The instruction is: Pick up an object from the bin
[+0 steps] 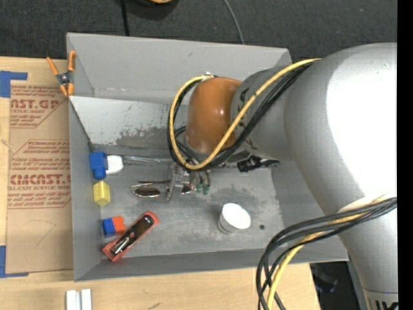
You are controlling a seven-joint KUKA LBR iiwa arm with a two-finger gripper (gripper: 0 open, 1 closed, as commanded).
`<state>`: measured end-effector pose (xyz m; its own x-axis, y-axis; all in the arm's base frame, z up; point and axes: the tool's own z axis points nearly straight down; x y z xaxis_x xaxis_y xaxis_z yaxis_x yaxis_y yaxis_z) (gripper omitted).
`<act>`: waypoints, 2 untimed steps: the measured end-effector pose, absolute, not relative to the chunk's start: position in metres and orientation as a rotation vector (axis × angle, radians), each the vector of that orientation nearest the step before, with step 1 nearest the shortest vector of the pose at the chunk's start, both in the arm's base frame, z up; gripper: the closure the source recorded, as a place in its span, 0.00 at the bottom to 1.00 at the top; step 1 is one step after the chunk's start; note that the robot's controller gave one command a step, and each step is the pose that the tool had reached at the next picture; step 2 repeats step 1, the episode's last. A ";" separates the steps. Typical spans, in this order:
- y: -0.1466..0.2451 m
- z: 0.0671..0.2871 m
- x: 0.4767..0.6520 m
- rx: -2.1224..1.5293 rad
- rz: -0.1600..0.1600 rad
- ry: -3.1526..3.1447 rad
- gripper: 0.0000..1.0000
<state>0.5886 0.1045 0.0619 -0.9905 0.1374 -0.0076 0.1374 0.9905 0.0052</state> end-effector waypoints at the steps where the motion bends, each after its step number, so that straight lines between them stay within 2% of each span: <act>1: 0.105 0.066 0.588 0.231 0.008 3.125 1.00; 2: 0.105 0.066 0.588 0.231 0.008 3.125 1.00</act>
Offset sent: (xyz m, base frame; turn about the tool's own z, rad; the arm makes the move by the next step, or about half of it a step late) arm 0.0000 0.0001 0.1084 0.0000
